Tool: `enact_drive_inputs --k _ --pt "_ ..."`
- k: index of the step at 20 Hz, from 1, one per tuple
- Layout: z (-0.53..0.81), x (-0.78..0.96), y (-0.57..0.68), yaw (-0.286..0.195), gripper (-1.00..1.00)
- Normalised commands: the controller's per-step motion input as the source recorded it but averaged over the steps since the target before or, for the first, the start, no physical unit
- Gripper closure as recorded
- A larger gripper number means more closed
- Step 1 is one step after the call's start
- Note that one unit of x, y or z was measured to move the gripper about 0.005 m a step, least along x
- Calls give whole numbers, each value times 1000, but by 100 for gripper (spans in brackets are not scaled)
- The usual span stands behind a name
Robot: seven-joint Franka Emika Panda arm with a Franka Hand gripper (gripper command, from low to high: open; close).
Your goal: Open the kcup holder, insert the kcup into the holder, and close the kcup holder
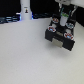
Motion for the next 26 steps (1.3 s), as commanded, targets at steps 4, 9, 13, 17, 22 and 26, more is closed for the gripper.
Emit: enact_drive_inputs --k 4,9,13,17,22,26 --pt "-190 25 -24 1 100" --pt "55 0 -231 -4 100" --pt "186 0 -409 -30 100" --pt "26 42 -213 -21 100" --pt "-265 27 -73 -25 100" --pt "-380 44 49 1 100"
